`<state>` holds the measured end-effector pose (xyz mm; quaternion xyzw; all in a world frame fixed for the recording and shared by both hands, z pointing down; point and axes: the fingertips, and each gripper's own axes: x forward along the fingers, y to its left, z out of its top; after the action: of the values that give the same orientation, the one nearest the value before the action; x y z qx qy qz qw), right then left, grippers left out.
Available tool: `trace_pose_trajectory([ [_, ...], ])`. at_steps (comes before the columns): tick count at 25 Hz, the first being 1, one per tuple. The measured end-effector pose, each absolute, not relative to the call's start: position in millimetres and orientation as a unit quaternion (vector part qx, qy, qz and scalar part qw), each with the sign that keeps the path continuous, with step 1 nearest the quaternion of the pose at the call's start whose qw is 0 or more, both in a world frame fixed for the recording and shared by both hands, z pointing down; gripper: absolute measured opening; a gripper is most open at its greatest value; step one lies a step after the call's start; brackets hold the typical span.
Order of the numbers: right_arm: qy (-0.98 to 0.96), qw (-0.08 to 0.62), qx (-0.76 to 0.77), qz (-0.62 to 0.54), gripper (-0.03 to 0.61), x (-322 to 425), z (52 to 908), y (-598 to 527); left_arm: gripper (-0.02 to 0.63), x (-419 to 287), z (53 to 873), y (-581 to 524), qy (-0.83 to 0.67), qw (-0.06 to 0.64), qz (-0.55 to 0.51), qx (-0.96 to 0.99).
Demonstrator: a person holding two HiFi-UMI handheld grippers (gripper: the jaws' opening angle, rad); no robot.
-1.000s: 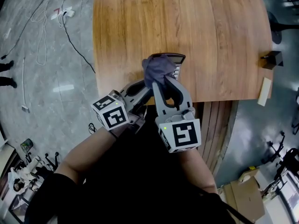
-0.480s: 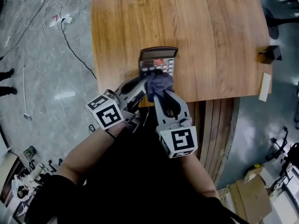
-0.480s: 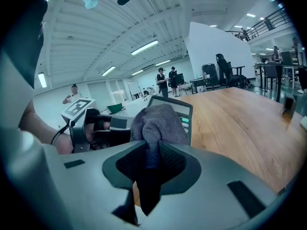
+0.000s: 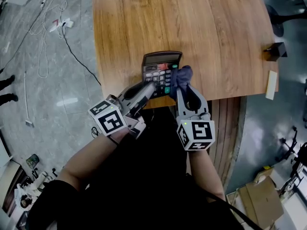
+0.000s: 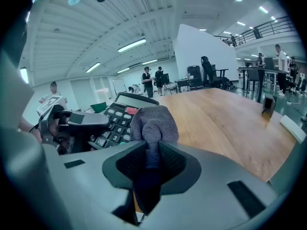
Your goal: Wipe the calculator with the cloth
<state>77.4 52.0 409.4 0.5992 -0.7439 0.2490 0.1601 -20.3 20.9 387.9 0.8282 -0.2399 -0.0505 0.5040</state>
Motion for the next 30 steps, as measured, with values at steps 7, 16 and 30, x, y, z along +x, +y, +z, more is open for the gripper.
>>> trace_pose_trajectory([
  [7,-0.745,0.155,0.605,0.233,0.078,75.0,399.3,46.0,0.074,-20.0,384.9,25.6,-0.233,0.504,-0.049,0.83],
  [16,-0.797,0.137,0.544,0.224,0.078,14.3,378.4,56.0,0.074,-22.8,392.9,21.5,-0.251,0.527,-0.058,0.81],
  [30,-0.824,0.148,0.515,0.185,0.078,-7.5,406.7,76.3,0.074,-27.6,359.8,-2.6,-0.21,0.583,-0.154,0.769],
])
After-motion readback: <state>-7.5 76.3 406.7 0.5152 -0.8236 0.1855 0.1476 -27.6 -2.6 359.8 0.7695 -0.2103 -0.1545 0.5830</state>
